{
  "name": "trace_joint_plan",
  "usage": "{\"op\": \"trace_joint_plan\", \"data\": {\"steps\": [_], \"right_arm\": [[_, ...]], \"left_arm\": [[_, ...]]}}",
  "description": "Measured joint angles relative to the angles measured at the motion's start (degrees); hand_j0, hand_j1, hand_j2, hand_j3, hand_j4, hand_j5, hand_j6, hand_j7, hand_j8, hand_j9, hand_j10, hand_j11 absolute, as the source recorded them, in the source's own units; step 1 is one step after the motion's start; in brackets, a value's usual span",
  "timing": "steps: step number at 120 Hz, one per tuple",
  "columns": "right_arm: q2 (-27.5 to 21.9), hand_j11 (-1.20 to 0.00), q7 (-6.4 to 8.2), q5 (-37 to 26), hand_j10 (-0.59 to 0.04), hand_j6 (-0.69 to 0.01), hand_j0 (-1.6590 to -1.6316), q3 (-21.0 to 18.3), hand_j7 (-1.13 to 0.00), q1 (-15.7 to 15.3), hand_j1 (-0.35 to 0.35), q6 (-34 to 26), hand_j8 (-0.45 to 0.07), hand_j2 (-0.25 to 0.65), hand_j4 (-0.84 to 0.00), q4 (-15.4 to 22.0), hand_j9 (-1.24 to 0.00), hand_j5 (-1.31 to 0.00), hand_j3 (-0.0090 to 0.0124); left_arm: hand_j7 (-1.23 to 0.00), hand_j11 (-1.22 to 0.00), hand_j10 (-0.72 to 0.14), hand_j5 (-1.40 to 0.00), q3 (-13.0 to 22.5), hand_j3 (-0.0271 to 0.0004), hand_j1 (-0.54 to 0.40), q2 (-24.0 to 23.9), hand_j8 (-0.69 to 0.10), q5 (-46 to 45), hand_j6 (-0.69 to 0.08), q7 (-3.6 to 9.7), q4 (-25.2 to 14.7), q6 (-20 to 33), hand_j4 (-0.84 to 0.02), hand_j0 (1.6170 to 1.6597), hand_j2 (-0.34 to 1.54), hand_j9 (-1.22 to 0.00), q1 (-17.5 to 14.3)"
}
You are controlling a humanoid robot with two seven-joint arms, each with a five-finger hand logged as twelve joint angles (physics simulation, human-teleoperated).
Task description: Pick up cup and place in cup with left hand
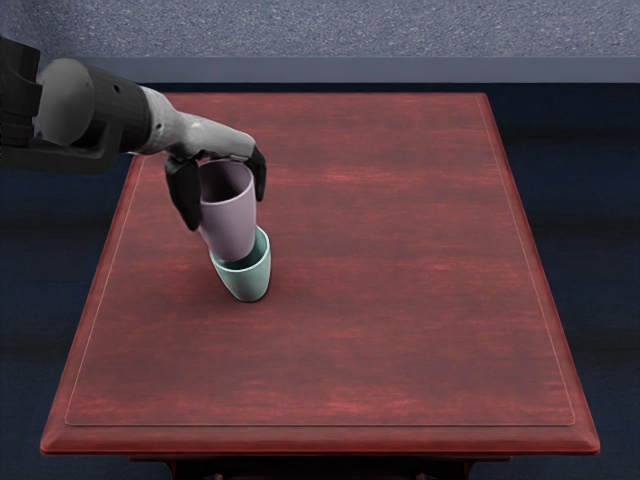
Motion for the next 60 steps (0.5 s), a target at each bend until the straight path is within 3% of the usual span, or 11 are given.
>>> {"op": "trace_joint_plan", "data": {"steps": [60], "right_arm": [[0.0,-0.03,0.0,0.0,-0.026,-0.026,-1.6581,0.0,-0.03,0.0,-0.318,0.0,-0.026,-0.005,-0.026,0.0,-0.03,-0.03,0.0]], "left_arm": [[-0.69,-0.66,-0.392,-0.68,0.04,0.0,-0.164,-2.28,-0.217,2.68,-0.195,0.01,0.94,0.05,-0.373,1.6535,0.08,-0.65,0.96]]}}
